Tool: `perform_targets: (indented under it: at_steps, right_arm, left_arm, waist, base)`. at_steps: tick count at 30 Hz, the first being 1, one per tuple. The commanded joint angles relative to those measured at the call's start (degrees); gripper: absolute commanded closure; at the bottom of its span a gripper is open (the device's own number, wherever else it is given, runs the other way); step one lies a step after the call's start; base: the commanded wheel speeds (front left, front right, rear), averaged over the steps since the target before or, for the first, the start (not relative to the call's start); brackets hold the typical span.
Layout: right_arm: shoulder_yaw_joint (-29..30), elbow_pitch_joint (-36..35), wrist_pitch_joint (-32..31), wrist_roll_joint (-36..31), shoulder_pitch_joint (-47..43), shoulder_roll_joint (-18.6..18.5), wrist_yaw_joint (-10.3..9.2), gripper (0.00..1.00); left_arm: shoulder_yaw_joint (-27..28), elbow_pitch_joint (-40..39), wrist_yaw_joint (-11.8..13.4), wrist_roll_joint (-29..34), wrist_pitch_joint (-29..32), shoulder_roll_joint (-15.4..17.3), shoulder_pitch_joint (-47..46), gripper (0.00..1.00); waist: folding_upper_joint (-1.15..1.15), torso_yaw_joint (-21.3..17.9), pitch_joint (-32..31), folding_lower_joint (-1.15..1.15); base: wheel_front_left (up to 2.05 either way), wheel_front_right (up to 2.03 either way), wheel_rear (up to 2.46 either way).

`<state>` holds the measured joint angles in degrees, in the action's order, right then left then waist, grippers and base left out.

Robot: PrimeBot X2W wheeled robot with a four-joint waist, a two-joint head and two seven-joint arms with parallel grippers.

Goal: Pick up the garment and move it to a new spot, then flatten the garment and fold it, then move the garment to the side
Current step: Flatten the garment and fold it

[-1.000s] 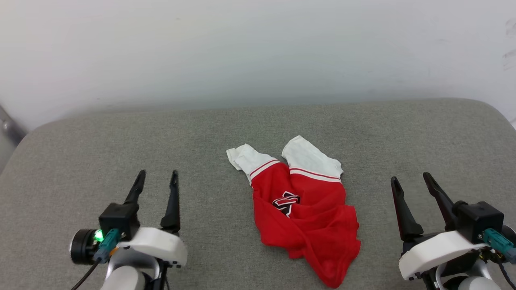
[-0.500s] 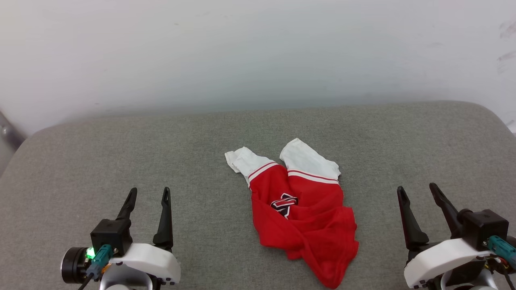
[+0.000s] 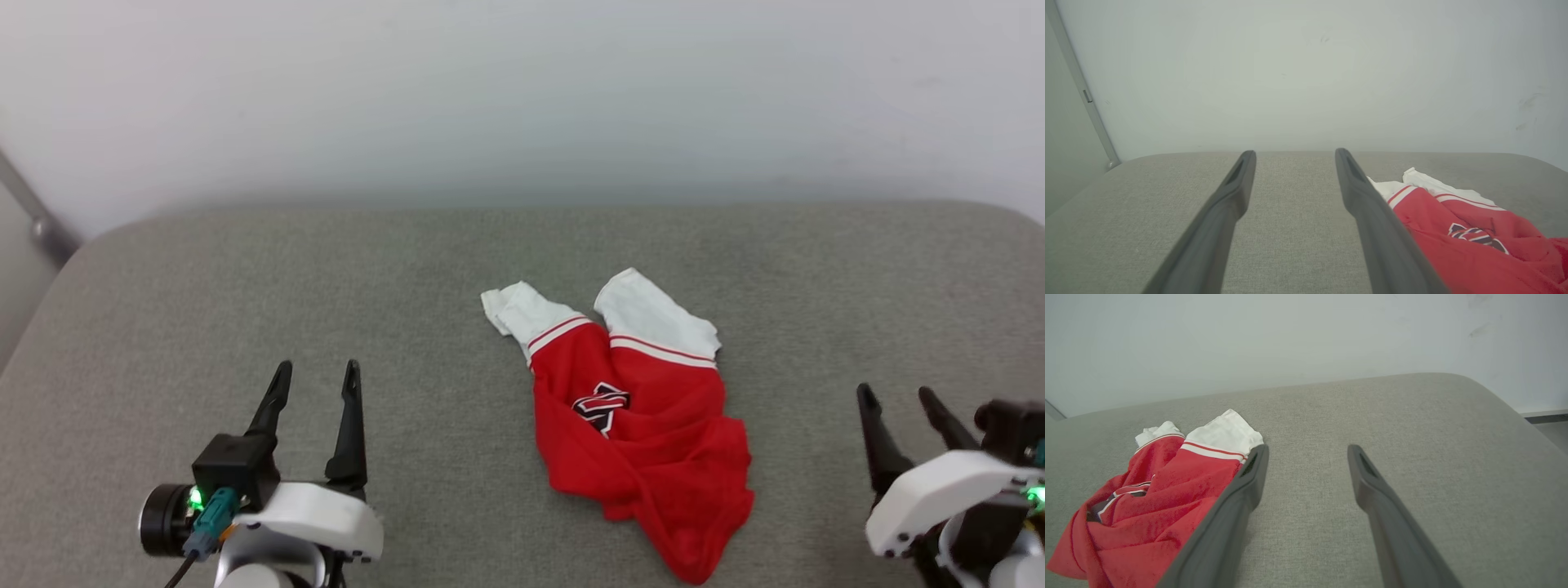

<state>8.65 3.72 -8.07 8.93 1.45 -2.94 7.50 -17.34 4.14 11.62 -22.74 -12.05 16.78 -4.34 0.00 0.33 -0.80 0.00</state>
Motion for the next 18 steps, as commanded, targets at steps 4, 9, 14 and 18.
perform_targets:
  at_steps: [4,9,14,18]
  right_arm:
    - [3.7,3.4,-6.1,-0.3,6.8,0.1,-0.01,0.0]
    - [4.7,8.7,-15.0,1.6,15.3,-2.6,-0.03,0.0]
    - [2.5,13.4,-26.9,5.0,22.9,-5.8,-0.02,0.0]
    - [-0.1,16.3,-35.5,6.9,28.0,-7.7,-0.02,0.0]
  left_arm:
    - [-0.8,-1.0,-0.7,0.8,-1.2,-1.3,-3.4,0.0]
    - [-2.2,-0.9,-2.2,1.4,-2.2,-3.0,-7.1,0.0]
    - [-2.9,0.5,-3.7,1.9,-2.8,-4.8,-10.0,0.0]
    - [-2.5,1.8,-4.8,2.1,-3.1,-6.0,-11.7,0.0]
  waist:
    - [0.0,4.4,5.6,0.0]
    - [0.0,8.5,11.0,0.0]
    - [0.0,11.6,15.2,0.0]
    - [0.0,13.2,17.3,0.0]
  base:
    - [0.0,0.0,0.0]
    - [0.0,0.0,0.0]
    - [0.0,0.0,0.0]
    - [0.0,0.0,0.0]
